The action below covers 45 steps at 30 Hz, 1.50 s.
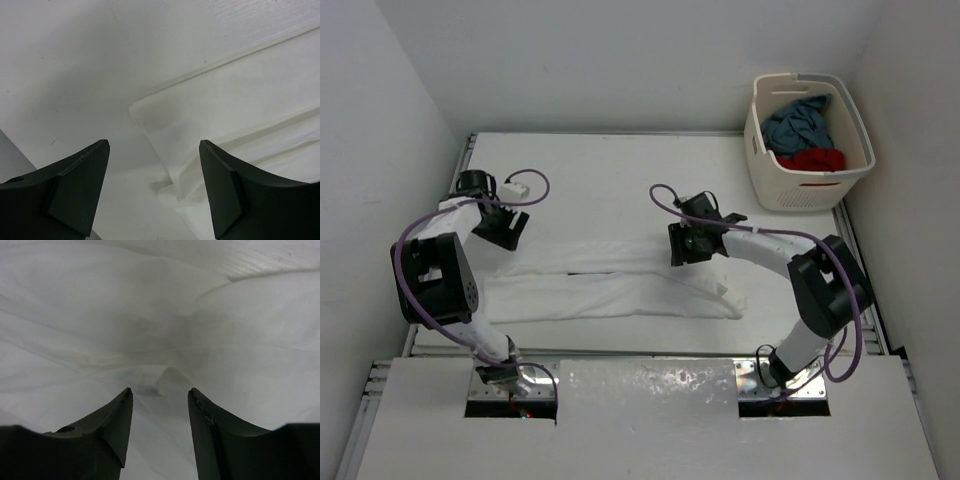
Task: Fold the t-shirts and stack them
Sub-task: Fold the other side of the tshirt into a rectangle
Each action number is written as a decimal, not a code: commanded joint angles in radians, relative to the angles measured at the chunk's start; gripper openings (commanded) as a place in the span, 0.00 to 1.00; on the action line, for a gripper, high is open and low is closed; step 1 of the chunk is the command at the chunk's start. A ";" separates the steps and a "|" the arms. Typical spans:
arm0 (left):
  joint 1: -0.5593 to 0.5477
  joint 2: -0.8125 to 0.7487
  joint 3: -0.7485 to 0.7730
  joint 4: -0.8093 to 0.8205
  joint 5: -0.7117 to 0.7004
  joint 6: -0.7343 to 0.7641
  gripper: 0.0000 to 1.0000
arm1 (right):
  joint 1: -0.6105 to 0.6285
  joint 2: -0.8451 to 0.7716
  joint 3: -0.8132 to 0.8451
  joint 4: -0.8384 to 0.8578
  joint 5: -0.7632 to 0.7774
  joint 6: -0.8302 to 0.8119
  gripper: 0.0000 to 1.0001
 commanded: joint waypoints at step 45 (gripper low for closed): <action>-0.121 -0.110 0.225 -0.055 0.170 0.007 0.70 | 0.144 -0.146 0.221 -0.473 -0.097 -0.193 0.99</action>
